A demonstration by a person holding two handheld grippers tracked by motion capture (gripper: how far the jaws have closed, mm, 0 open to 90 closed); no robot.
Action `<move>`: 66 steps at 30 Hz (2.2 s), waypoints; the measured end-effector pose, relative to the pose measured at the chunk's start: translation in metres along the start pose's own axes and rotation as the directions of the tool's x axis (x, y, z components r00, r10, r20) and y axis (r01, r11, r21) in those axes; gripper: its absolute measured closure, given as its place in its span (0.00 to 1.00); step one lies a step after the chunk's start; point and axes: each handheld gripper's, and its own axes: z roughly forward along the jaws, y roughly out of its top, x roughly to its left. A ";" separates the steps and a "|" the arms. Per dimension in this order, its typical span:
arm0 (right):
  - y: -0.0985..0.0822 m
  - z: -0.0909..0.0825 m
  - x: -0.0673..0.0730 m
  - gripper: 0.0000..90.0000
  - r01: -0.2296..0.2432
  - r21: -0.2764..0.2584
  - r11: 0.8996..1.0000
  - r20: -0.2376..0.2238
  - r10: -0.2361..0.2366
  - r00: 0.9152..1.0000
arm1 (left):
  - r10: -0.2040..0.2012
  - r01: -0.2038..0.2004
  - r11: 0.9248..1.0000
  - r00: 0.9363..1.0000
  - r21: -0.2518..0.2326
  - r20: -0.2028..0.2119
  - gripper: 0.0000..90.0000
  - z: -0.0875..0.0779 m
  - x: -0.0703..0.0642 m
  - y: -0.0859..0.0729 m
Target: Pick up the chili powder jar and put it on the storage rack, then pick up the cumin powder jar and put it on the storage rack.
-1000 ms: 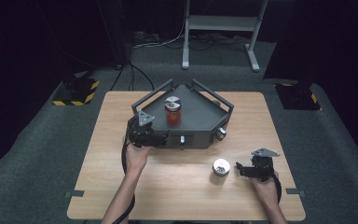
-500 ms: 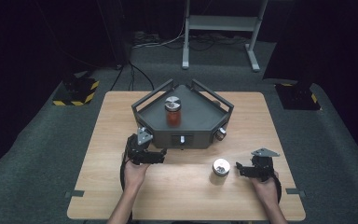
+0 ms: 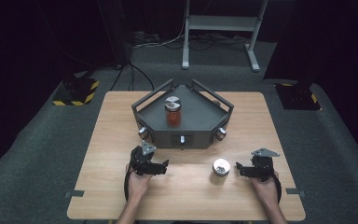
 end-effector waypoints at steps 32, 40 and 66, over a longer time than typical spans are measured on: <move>0.000 0.000 0.000 0.10 -0.001 0.000 1.000 0.000 0.001 1.000 | 0.031 -0.030 0.998 0.999 0.053 -0.036 0.02 0.022 -0.013 -0.009; 0.000 0.000 0.000 0.10 -0.001 0.000 1.000 0.000 0.001 1.000 | 0.032 -0.030 0.998 0.999 0.052 -0.036 0.02 0.022 -0.013 -0.009; 0.000 0.000 0.000 0.10 0.001 0.000 1.000 0.000 -0.001 1.000 | 0.032 -0.030 0.998 0.999 0.051 -0.038 0.02 0.022 -0.014 -0.009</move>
